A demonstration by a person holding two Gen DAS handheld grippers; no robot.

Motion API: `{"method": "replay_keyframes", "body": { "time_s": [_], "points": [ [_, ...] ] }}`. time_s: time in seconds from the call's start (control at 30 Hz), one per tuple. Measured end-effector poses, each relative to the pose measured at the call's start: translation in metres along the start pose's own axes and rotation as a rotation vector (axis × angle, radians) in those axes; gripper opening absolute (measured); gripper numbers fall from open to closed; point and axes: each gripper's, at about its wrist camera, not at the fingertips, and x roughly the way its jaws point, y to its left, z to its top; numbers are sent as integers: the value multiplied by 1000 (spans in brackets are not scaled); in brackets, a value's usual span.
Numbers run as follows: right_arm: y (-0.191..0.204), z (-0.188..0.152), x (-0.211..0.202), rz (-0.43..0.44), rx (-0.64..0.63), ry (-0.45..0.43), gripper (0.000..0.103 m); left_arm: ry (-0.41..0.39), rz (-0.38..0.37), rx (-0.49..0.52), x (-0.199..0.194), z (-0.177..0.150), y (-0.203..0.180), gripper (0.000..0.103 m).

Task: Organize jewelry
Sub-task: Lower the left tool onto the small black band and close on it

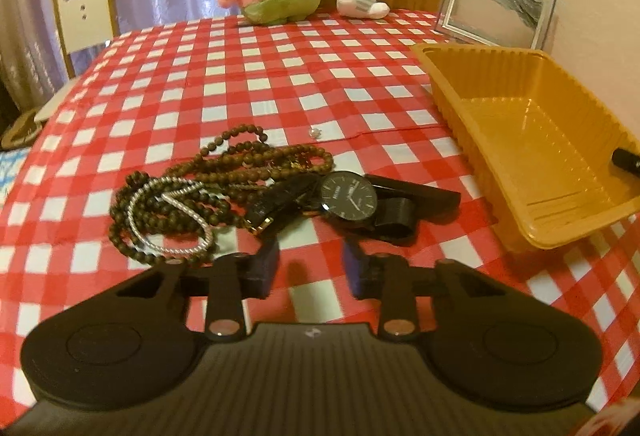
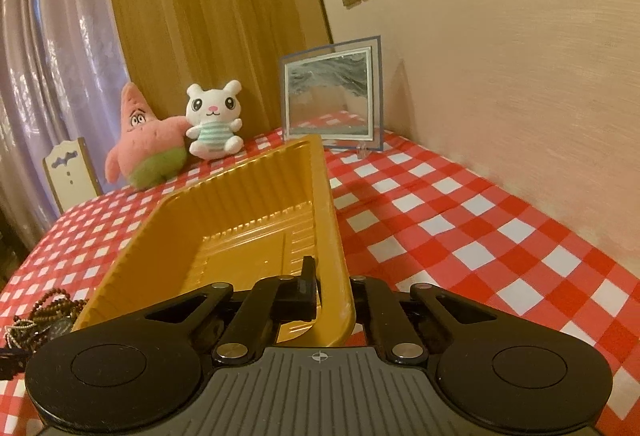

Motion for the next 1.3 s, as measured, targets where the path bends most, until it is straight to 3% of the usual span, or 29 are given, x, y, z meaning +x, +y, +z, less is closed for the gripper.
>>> {"method": "replay_keyframes", "body": {
  "time_s": [0.27,0.57,0.83,1.3],
  "points": [
    [2,4,-4,-31,7,-16,5,-87,69,178,10,5,5,26],
    [-15,10,22,76,-41,-20,5,-14,56,225,36,14,5,24],
    [-18,25,37,175,-146,-45,5,24,-5,151,30,14,9,15],
    [-20,33,43,182,-133,58,5,73,-63,35,22,36,16,14]
  ]
}}
